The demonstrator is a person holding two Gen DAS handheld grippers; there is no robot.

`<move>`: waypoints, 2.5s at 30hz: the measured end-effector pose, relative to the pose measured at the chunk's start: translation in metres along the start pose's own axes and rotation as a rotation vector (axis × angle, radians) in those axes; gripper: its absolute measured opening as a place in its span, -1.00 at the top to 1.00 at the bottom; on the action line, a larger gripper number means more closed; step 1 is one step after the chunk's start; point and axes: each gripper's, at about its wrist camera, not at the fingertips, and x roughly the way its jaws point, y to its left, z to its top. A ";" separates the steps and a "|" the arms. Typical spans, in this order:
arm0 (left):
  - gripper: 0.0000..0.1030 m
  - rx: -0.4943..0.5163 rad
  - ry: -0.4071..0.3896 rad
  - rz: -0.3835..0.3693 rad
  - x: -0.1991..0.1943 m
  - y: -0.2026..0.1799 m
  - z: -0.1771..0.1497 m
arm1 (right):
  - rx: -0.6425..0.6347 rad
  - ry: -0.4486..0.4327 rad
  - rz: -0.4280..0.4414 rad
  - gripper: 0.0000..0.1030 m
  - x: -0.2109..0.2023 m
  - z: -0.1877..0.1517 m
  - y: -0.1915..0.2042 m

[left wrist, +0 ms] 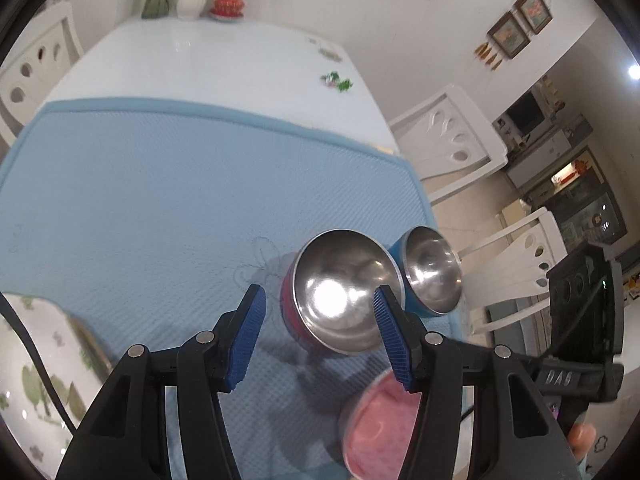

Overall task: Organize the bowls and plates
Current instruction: 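Move the right gripper to the pink steel bowl and grasp its rim, then lift the pink steel bowl with the right gripper toward the pink cartoon bowl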

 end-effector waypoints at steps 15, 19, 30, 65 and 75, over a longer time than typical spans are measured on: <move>0.36 0.040 0.185 -0.023 0.090 0.008 0.014 | 0.121 0.068 -0.108 0.39 0.067 0.029 -0.019; 0.50 0.056 0.195 -0.003 0.099 0.009 0.015 | 0.133 0.079 -0.135 0.47 0.078 0.032 -0.022; 0.75 0.136 0.168 0.030 0.091 0.006 0.014 | 0.038 0.064 -0.251 0.49 0.085 0.032 -0.017; 0.74 0.108 0.078 0.020 0.054 0.035 0.011 | -0.279 0.031 -0.244 0.49 0.079 0.043 0.030; 0.74 0.196 -0.040 -0.012 -0.008 -0.014 0.009 | -0.272 -0.069 -0.188 0.49 0.013 0.017 0.052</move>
